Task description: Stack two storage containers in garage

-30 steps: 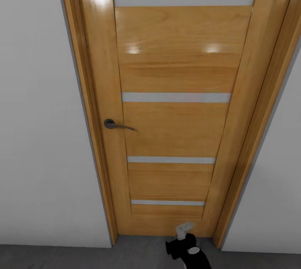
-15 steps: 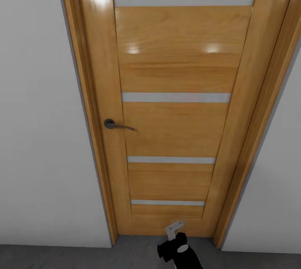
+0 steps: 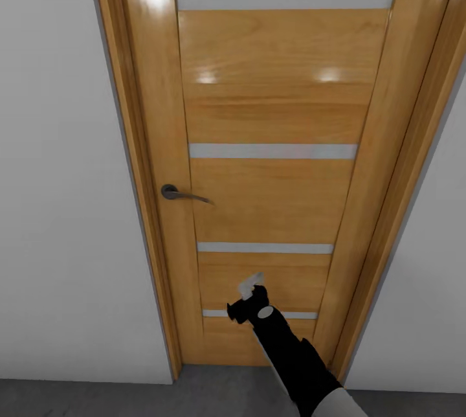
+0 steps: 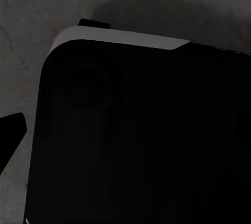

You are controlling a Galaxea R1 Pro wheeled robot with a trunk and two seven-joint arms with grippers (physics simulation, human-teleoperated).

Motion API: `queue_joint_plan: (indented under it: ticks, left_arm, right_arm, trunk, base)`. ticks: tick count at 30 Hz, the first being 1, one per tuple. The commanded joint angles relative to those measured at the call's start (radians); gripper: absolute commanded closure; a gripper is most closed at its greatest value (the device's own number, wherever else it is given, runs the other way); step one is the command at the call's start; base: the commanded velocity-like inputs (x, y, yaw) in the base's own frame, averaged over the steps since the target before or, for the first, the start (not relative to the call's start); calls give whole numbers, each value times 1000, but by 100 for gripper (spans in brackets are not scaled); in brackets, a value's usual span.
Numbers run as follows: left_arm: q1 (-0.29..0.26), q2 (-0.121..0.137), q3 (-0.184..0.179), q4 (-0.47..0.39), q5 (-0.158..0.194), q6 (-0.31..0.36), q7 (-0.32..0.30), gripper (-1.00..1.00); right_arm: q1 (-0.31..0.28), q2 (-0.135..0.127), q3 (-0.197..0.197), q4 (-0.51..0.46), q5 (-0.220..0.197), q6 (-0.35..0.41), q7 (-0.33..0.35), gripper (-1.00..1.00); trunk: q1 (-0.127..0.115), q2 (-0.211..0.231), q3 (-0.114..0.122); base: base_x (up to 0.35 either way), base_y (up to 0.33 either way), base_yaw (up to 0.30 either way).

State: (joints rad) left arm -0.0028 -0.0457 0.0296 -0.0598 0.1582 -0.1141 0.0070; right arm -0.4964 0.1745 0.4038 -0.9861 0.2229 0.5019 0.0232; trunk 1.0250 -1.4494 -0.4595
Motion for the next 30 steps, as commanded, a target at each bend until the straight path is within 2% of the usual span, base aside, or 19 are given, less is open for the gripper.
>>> queue_joint_plan:
  ticks: [1,5,8,10,14,18,20,21,27,30]
  left_arm:
    - [0,0,2,0,4,-3,1,-100]
    - [0,0,1,0,4,-3,1,-100]
    - [0,0,0,0,4,-3,1,-100]
    - [0,0,0,0,3,-3,1,-100]
    - [0,-1,0,0,3,-3,1,-100]
    - [0,-1,0,0,3,-4,1,-100]
    - [0,-1,0,0,3,-4,1,-100]
    - [0,-2,0,0,3,-4,1,-100]
    - [0,-1,-1,0,3,-3,1,-100]
    - [0,0,-2,0,3,-3,1,-100]
  right_arm:
    - [-36,0,6,1,7,4,9,-100]
    - [-110,0,14,6,-31,-9,18,-100]
    - [-166,0,18,8,-87,-55,24,-100]
    - [-192,0,20,9,-102,-97,27,-100]
    - [-217,0,44,12,-113,-182,28,-100]
    - [-255,0,102,49,-116,-256,16,-100]
    - [-287,0,127,105,-117,-288,11,-100]
    - [-311,0,138,177,-118,-334,9,-100]
    - [-343,0,145,326,-117,-416,6,-100]
    - [-345,0,145,340,-118,-419,3,-100]
  trunk:
    - [0,-1,-1]
    - [0,-1,-1]
    - [0,-1,-1]
    - [0,-1,-1]
    - [0,-1,-1]
    - [0,-1,-1]
    - [0,-1,-1]
    - [0,-1,-1]
    - [0,-1,-1]
    - [0,-1,-1]
  base:
    - [0,0,0]
    - [0,0,0]
    - [0,0,0]
    - [0,0,0]
    - [0,0,0]
    - [0,0,0]
    - [0,0,0]
    - [0,0,0]
    - [60,-33,0]
    - [265,-141,0]
